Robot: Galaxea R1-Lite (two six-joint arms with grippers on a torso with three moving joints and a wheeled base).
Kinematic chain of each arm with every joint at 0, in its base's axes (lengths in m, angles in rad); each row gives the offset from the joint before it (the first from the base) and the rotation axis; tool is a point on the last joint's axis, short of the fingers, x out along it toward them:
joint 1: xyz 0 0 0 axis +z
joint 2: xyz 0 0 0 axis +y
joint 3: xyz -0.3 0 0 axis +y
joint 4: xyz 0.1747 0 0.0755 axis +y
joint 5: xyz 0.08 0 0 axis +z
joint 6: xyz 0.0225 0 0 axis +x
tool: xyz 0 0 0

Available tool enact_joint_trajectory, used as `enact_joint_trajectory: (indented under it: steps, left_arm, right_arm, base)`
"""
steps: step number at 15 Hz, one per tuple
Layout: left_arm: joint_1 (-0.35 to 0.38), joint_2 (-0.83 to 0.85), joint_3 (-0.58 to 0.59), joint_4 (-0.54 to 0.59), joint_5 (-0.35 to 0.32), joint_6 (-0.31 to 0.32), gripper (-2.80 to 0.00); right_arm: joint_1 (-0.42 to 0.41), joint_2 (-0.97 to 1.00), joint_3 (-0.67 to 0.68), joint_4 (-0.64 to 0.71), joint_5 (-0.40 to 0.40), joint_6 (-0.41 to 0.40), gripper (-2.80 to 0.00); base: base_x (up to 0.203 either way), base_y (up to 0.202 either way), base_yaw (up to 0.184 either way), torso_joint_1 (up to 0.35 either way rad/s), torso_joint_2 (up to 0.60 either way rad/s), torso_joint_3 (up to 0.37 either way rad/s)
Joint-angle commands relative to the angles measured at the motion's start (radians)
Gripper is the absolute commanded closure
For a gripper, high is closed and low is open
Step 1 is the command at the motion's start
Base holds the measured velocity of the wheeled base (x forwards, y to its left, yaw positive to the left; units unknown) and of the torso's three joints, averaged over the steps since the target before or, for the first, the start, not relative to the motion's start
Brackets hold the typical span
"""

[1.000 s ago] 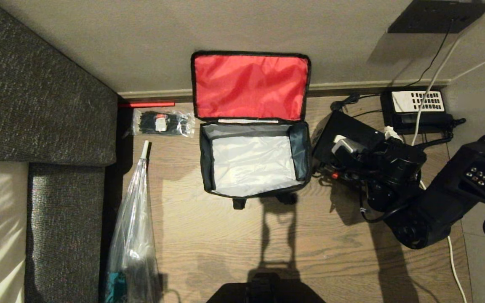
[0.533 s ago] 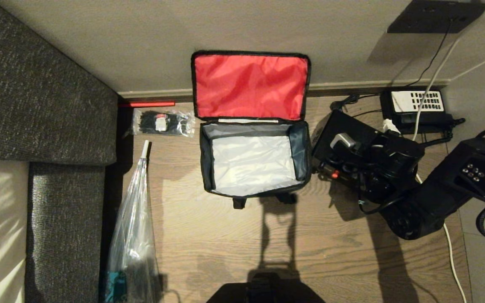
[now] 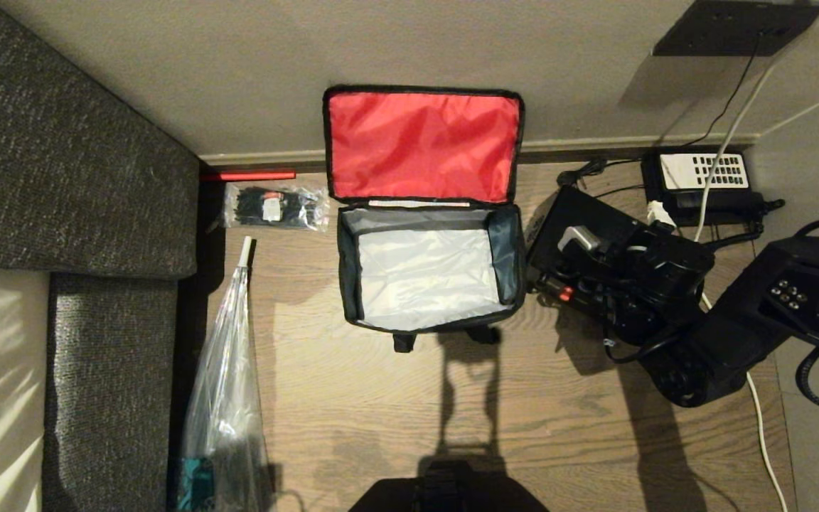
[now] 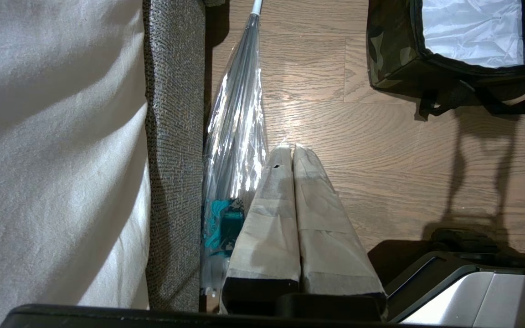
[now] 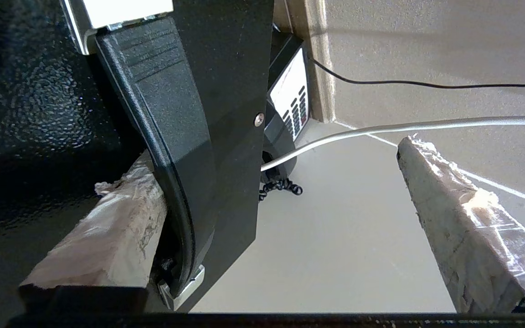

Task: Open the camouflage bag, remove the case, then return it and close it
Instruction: Grip the handle again

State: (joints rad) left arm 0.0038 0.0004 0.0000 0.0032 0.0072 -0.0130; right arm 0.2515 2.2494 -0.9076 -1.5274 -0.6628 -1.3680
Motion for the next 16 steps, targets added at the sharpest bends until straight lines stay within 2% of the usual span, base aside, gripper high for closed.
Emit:
enact_joint_trajectory:
  steps: [1,7,8,16]
  left_arm:
    - [0.001,0.0,0.003,0.0,0.0,-0.001,0.0]
    - [0.001,0.0,0.003,0.0,0.0,-0.001,0.0]
    - [0.001,0.0,0.003,0.0,0.0,0.0,0.0]
    - [0.001,0.0,0.003,0.0,0.0,-0.001,0.0]
  right_arm:
    - [0.002,0.021,0.001,-0.003,-0.007,-0.003,-2.8]
    - [0.001,0.039,-0.009,-0.003,-0.023,0.006,-2.8]
    - [0.001,0.041,-0.001,-0.003,-0.024,0.006,0.0]
    - [0.002,0.079,0.003,-0.003,-0.024,0.033,0.0]
  base:
    - [0.0,0.0,0.0,0.0,0.0,0.0]
    - [0.0,0.0,0.0,0.0,0.0,0.0]
    - [0.0,0.0,0.0,0.0,0.0,0.0]
    - [0.0,0.0,0.0,0.0,0.0,0.0]
